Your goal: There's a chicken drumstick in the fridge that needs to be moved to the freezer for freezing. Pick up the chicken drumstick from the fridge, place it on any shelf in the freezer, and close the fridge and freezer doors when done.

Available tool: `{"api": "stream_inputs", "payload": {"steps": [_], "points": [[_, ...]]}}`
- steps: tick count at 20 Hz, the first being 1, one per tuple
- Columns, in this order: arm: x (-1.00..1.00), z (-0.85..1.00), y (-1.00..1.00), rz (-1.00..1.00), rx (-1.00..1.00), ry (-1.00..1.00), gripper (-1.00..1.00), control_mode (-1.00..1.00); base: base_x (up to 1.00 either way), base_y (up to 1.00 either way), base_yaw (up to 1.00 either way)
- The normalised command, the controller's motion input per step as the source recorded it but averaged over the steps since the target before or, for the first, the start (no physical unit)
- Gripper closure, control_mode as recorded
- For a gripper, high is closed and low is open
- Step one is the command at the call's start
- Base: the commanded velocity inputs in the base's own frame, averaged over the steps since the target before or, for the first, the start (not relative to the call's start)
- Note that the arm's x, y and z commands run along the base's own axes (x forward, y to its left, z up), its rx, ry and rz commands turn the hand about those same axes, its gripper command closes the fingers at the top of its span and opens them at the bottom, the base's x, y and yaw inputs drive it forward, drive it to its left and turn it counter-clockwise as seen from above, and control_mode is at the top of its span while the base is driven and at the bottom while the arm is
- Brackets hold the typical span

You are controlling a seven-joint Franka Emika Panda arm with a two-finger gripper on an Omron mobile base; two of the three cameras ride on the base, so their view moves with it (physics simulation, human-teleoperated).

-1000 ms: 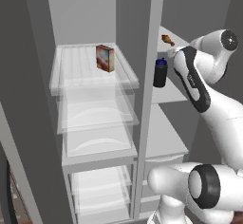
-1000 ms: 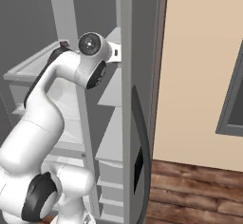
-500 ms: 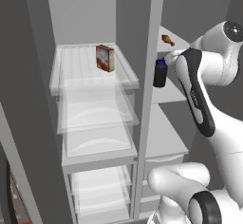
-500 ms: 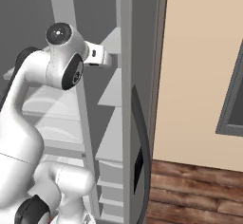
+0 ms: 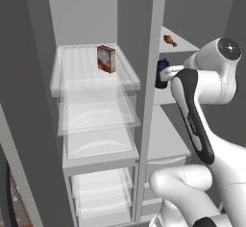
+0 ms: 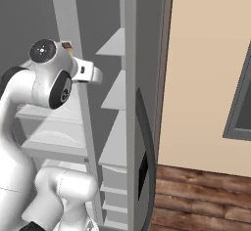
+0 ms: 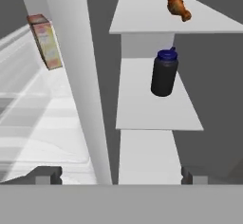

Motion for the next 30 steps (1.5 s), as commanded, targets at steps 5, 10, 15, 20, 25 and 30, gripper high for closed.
{"api": "stream_inputs", "payload": {"steps": [5, 10, 15, 20, 25, 30], "points": [[-0.11, -0.18, 0.26, 0.0, 0.0, 0.01, -1.0, -1.0, 0.0, 0.0, 0.0], [-0.02, -0.27, 0.22, 0.01, 0.0, 0.0, -1.0, -1.0, 0.0, 0.0, 0.0], [-0.13, -0.12, 0.01, 0.04, 0.0, 0.01, -1.0, -1.0, 0.0, 0.0, 0.0], [-0.23, -0.25, 0.19, 0.05, 0.0, 0.06, -1.0, 1.0, -0.05, 0.04, 0.01], [0.0, 0.0, 0.0, 0.0, 0.0, 0.0, -1.0, 1.0, -0.37, 0.08, 0.01], [0.0, 0.0, 0.0, 0.0, 0.0, 0.0, -1.0, 1.0, -0.64, 0.57, 0.0]]}}
